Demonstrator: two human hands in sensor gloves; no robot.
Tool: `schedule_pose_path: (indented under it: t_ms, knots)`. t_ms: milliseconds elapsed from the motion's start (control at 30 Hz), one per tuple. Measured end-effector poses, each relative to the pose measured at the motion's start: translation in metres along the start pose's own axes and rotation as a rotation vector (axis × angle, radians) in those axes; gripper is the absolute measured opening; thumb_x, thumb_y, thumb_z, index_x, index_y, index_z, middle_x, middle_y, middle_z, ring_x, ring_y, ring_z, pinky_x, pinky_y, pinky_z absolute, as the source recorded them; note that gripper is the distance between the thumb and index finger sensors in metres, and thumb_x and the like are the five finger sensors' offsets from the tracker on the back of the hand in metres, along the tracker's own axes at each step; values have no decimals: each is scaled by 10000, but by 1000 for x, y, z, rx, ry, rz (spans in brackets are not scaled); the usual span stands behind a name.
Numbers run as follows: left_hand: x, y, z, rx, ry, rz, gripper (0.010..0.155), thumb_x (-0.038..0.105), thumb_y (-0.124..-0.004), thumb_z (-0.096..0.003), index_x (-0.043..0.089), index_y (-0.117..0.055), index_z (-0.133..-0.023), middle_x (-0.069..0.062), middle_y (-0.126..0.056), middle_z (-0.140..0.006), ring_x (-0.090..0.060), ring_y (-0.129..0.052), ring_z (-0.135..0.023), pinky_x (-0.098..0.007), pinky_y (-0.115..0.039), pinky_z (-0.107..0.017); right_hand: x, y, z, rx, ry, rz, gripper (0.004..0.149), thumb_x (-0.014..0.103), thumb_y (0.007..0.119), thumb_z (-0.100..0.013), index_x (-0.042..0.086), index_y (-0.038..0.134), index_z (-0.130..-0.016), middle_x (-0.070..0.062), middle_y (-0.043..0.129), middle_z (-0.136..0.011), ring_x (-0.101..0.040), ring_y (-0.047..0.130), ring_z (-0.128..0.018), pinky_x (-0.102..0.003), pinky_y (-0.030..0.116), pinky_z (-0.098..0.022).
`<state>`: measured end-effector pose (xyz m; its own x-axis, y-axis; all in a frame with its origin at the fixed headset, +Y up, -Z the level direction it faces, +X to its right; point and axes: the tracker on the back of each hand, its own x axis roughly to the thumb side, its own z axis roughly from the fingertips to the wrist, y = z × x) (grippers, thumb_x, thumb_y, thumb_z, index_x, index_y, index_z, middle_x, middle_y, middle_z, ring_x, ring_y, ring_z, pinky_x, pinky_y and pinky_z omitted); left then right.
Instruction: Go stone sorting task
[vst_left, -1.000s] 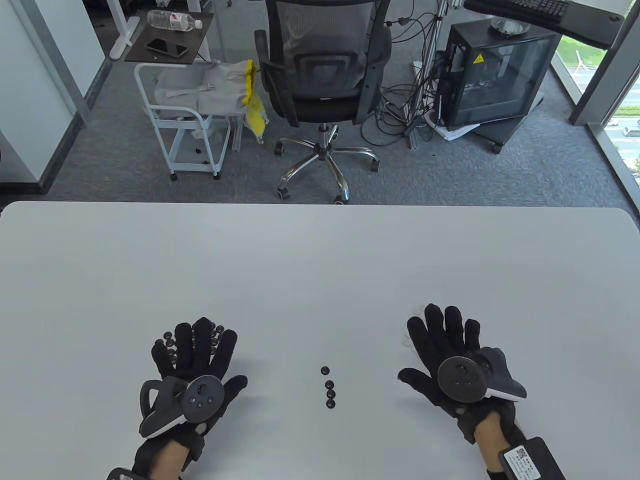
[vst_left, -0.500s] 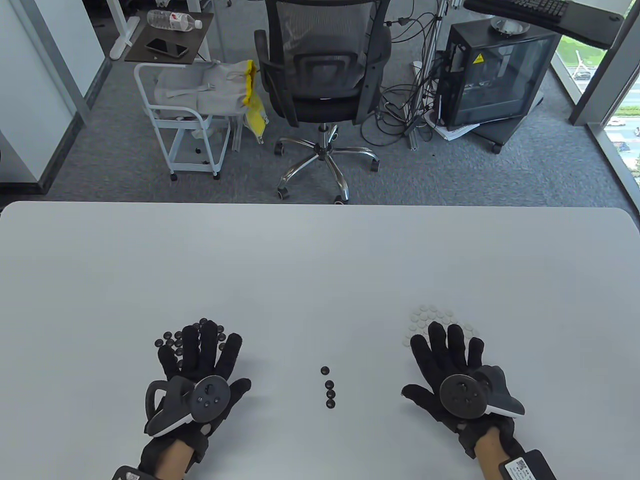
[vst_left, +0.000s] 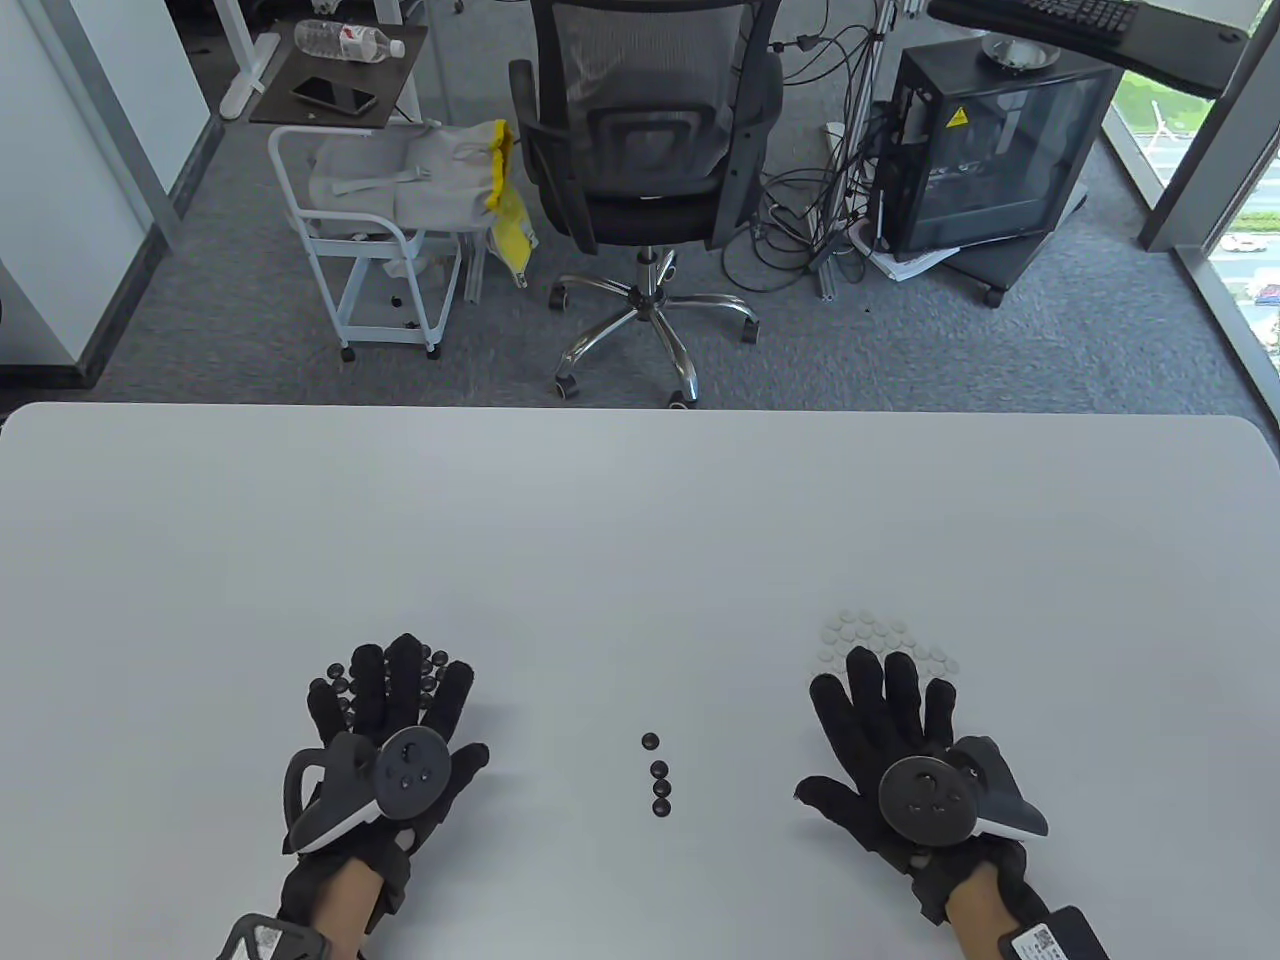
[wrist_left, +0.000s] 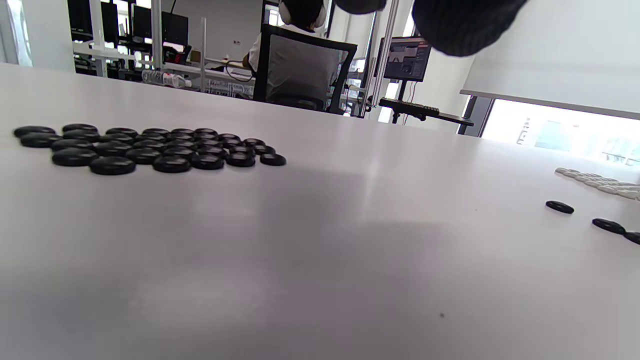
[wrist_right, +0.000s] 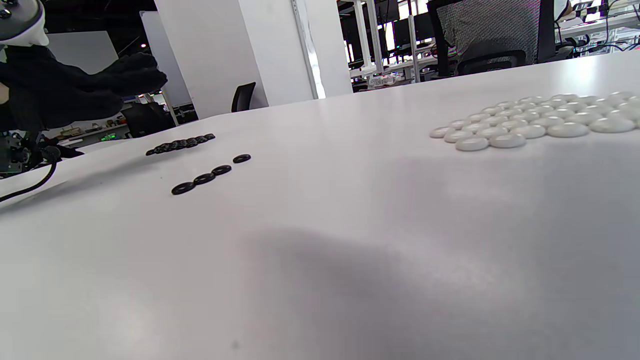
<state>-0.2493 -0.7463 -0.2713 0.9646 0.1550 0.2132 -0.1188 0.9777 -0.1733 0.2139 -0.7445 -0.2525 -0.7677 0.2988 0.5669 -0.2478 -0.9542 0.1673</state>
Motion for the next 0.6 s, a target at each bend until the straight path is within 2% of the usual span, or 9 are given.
schedule_pose_path:
  t_ms: [167,400,467,600]
  knots:
    - [-13,31,-24,-140,90,90,643,543,-593,-588,322,-465,-1178,-230,92,-1159,-518,169,-957,-816,13,-527,-5,2,0,24,18,-21,851,519,494,-628,-35,123,-1156,-471,-49,-1056,-682,-90,-868,-881,24,-490]
    - [-19,53,-53,-476,182,216,565,516,-603,-599,318,-630,-1128,-220,76,-1159,-520,171,-946,-809,17,-524,-8,3,-1,49,32,-37,852,520,495,-628,-38,134,-1160,-471,-53,-1054,-683,-106,-864,-883,27,-490]
    - [-11,55,-62,-548,191,210,544,505,-617,-596,308,-706,-1094,-217,44,-1162,-531,151,-946,-809,1,-523,-9,4,-2,61,40,-38,850,519,494,-630,-39,135,-1160,-476,-52,-1051,-682,-105,-865,-884,29,-489]
    - [24,51,-78,-591,137,106,533,512,-627,-587,312,-762,-1062,-208,-1,-1172,-537,107,-959,-808,-16,-520,-11,5,-2,76,51,-56,850,518,497,-631,-41,139,-1162,-474,-54,-1051,-685,-105,-863,-885,32,-490]
